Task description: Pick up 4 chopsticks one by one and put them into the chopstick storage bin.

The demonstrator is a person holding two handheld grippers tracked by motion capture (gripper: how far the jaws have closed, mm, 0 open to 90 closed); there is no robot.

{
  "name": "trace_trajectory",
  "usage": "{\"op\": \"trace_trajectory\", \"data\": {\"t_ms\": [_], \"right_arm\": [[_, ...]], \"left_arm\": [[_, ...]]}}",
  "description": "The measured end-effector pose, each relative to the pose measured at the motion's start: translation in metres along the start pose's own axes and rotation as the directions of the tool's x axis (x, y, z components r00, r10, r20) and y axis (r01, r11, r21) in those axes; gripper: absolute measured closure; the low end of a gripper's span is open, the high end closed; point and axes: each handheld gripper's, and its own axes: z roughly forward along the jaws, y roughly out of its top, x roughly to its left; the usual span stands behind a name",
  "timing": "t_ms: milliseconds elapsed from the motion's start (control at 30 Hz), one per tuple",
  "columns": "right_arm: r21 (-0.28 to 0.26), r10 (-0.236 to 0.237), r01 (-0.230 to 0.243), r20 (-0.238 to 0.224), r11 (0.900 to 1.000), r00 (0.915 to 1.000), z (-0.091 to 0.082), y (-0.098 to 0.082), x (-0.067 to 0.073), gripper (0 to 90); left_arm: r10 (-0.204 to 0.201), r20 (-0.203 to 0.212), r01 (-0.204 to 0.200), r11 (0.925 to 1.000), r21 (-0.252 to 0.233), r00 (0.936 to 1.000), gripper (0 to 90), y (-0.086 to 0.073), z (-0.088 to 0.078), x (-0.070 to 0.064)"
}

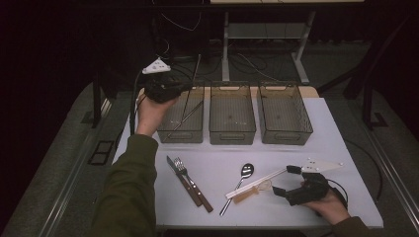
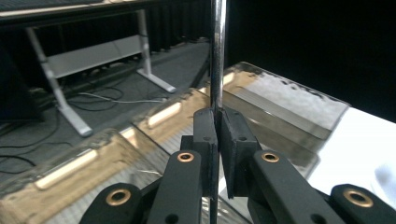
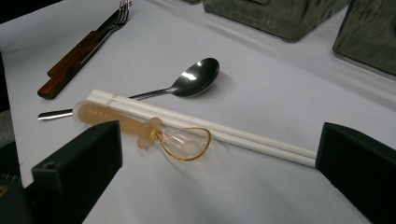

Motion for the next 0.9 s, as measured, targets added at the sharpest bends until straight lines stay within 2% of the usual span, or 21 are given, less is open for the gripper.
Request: {"op": "trace_trajectory", "data": {"t_ms": [67,200,267,533,600,700,900], "right_arm": [[0.001,0.001,-0.001,0.001,1.000,1.0000,0.000,0.000,0.000,0.8],[0.002,0.003,-0.003,-0.001,1.000,1.0000,0.000,0.000,0.000,0.8],[0.002,0.004,-0.004,-0.002,1.000,1.0000,0.000,0.000,0.000,0.8],[0.002,0.003,-0.003,-0.002,1.000,1.0000,0.000,0.000,-0.001,0.8],[0.002,0.002,-0.002,-0.003,1.000,1.0000,0.000,0.000,-0.001,0.8],[0.002,0.005,-0.005,-0.001,1.000,1.0000,-0.001,0.000,-0.001,0.8],[0.002,0.003,-0.003,-0.001,1.000,1.0000,0.000,0.000,-0.001,0.8]], "left_arm": [[-0.006,-0.016,0.006,1.0000,0.000,0.9999,84.9,-0.001,0.003,0.006],[-0.020,-0.048,0.022,0.9989,0.042,0.9986,84.9,-0.010,0.011,0.018],[-0.025,-0.065,0.030,0.9968,0.074,0.9976,84.9,-0.015,0.014,0.024],[-0.046,-0.100,0.060,0.9888,0.137,0.9939,84.9,-0.035,0.019,0.037],[-0.047,-0.107,0.064,0.9849,0.161,0.9932,84.9,-0.041,0.021,0.039],[-0.037,-0.118,0.062,0.9751,0.213,0.9923,84.9,-0.050,0.023,0.042],[-0.050,-0.126,0.082,0.9615,0.262,0.9908,84.9,-0.063,0.025,0.046]]}}
